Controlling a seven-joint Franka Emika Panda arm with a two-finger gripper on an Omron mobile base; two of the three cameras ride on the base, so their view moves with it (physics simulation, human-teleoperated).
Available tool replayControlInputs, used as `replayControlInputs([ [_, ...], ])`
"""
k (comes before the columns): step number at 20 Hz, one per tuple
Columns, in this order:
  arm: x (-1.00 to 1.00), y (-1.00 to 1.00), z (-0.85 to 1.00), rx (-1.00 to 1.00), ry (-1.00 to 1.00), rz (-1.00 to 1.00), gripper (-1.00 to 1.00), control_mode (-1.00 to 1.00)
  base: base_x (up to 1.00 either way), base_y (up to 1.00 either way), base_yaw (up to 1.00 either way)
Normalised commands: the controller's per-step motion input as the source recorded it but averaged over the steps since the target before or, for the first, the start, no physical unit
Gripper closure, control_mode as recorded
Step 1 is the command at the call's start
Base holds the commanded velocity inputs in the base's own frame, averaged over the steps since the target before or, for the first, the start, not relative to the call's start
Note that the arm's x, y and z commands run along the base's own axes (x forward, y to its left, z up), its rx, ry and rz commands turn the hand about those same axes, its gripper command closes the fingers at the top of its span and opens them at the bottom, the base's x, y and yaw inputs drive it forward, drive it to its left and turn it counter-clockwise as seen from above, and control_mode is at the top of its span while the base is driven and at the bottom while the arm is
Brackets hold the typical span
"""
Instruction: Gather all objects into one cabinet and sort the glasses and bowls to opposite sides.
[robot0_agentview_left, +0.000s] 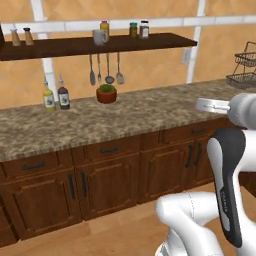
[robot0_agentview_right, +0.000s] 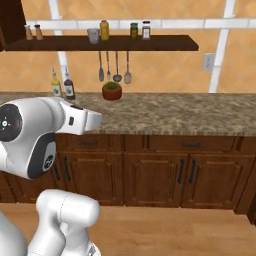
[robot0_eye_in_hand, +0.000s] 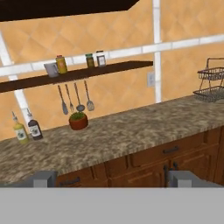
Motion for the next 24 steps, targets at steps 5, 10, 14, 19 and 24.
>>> replayControlInputs([
  [5, 0.00, 0.00, 0.00, 0.00, 0.00, 0.00, -1.00, 1.00, 0.26, 0.07, 0.13],
  [10, 0.00, 0.00, 0.00, 0.00, 0.00, 0.00, -1.00, 1.00, 0.28, 0.04, 0.10],
  [14, 0.00, 0.00, 0.00, 0.00, 0.00, 0.00, -1.00, 1.00, 0.22, 0.10, 0.16],
  [19, 0.00, 0.00, 0.00, 0.00, 0.00, 0.00, -1.00, 1.00, 0.26, 0.02, 0.23],
  [24, 0.00, 0.00, 0.00, 0.00, 0.00, 0.00, -1.00, 1.00, 0.22, 0.00, 0.04],
])
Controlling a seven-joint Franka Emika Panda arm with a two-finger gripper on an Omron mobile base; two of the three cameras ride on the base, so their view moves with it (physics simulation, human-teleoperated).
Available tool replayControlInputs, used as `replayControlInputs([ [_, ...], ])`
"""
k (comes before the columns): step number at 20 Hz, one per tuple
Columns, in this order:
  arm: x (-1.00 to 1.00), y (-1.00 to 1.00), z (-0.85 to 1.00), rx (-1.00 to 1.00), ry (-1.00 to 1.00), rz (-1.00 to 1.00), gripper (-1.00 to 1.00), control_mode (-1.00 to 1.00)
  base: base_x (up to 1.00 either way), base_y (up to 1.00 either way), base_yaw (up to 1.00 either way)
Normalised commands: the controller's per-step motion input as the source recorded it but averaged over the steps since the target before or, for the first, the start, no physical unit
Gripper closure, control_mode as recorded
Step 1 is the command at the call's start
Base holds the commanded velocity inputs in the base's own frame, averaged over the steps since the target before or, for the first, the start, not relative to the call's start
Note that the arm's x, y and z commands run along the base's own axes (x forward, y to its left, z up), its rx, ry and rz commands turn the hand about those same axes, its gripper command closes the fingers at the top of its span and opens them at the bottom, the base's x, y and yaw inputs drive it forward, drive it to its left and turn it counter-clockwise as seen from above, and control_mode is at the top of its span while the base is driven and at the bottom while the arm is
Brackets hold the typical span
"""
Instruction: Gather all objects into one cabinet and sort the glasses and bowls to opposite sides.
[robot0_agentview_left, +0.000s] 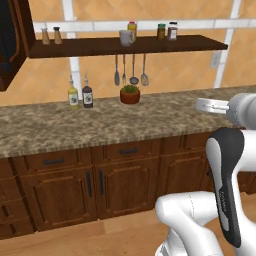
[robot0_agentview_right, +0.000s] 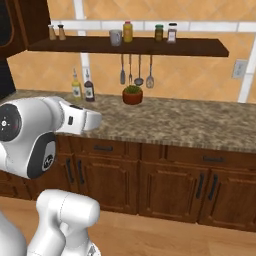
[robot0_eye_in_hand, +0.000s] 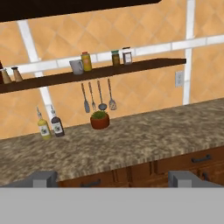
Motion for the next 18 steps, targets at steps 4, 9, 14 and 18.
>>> replayControlInputs([
  [4, 0.00, 0.00, 0.00, 0.00, 0.00, 0.00, -1.00, 1.00, 0.63, 0.00, 0.16],
  [9, 0.00, 0.00, 0.00, 0.00, 0.00, 0.00, -1.00, 1.00, 0.29, 0.07, 0.18],
  [14, 0.00, 0.00, 0.00, 0.00, 0.00, 0.00, -1.00, 1.00, 0.19, 0.00, 0.21],
  [18, 0.00, 0.00, 0.00, 0.00, 0.00, 0.00, -1.00, 1.00, 0.32, 0.00, 0.13],
])
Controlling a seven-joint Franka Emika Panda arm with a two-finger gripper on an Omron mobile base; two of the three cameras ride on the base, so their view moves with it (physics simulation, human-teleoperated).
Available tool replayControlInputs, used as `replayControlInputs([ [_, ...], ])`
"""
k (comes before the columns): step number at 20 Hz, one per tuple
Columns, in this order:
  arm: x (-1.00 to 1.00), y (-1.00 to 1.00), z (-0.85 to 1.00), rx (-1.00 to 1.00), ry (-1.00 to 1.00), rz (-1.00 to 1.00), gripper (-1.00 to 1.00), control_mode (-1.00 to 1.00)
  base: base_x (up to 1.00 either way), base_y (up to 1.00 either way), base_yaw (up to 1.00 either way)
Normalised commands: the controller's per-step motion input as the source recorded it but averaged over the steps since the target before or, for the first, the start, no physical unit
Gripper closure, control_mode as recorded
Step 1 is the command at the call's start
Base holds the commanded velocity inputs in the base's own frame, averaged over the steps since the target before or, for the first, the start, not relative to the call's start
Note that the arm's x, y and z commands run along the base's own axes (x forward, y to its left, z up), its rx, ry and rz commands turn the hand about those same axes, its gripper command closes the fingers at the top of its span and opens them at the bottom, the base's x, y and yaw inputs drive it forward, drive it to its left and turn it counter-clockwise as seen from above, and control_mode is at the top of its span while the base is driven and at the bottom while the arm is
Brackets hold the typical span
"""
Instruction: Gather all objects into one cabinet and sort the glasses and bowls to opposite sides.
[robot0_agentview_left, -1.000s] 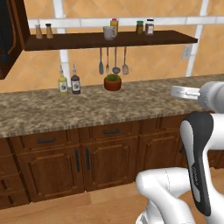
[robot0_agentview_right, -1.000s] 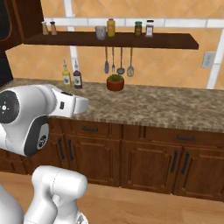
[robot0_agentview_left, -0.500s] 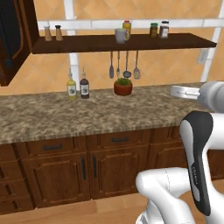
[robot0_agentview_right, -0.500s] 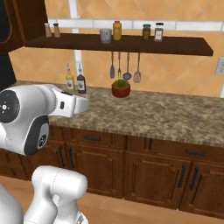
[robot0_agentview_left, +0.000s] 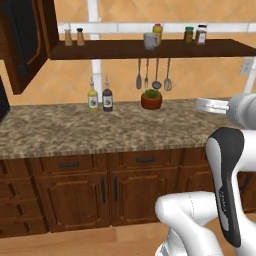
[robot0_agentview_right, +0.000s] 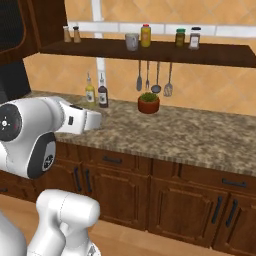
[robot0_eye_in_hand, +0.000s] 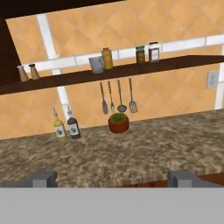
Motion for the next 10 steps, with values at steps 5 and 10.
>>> replayControlInputs([
  [5, 0.00, 0.00, 0.00, 0.00, 0.00, 0.00, -1.00, 1.00, 0.46, 0.00, 0.03],
  [10, 0.00, 0.00, 0.00, 0.00, 0.00, 0.00, -1.00, 1.00, 0.58, 0.00, 0.00],
])
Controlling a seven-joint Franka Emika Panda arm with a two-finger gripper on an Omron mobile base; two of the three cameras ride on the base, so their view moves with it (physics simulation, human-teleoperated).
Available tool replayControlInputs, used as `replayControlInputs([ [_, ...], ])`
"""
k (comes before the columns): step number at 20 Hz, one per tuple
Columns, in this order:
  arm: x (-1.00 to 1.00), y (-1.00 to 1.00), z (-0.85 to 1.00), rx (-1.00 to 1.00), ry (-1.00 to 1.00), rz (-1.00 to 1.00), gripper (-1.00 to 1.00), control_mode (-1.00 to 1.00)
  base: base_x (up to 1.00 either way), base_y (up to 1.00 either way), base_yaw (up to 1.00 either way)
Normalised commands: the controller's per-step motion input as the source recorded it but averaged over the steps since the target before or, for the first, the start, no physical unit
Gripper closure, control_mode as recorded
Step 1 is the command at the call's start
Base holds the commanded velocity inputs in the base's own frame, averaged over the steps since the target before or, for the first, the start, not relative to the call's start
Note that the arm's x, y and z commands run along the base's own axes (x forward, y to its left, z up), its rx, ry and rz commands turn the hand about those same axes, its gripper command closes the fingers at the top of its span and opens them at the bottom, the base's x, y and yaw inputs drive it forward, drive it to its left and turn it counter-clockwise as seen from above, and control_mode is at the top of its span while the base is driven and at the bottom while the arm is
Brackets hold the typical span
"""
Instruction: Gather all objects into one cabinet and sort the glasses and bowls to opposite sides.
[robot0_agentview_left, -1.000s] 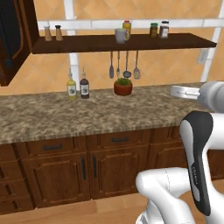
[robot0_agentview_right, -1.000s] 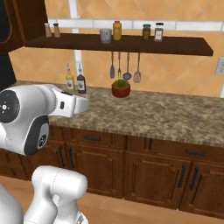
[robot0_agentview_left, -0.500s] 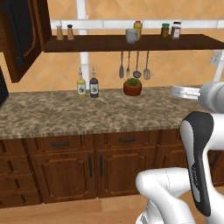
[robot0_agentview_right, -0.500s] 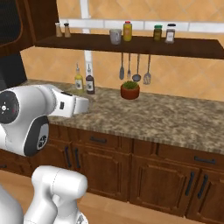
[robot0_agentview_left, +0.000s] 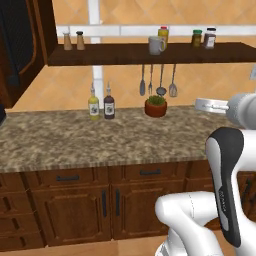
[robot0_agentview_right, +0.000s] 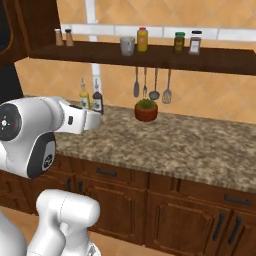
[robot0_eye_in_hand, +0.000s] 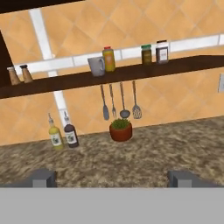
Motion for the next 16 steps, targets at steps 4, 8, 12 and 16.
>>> replayControlInputs([
  [4, 0.00, 0.00, 0.00, 0.00, 0.00, 0.00, -1.00, 1.00, 0.62, 0.00, 0.00],
  [8, 0.00, 0.00, 0.00, 0.00, 0.00, 0.00, -1.00, 1.00, 0.53, 0.00, 0.00],
  [12, 0.00, 0.00, 0.00, 0.00, 0.00, 0.00, -1.00, 1.00, 0.30, 0.00, -0.01],
  [16, 0.00, 0.00, 0.00, 0.00, 0.00, 0.00, -1.00, 1.00, 0.20, -0.04, -0.02],
])
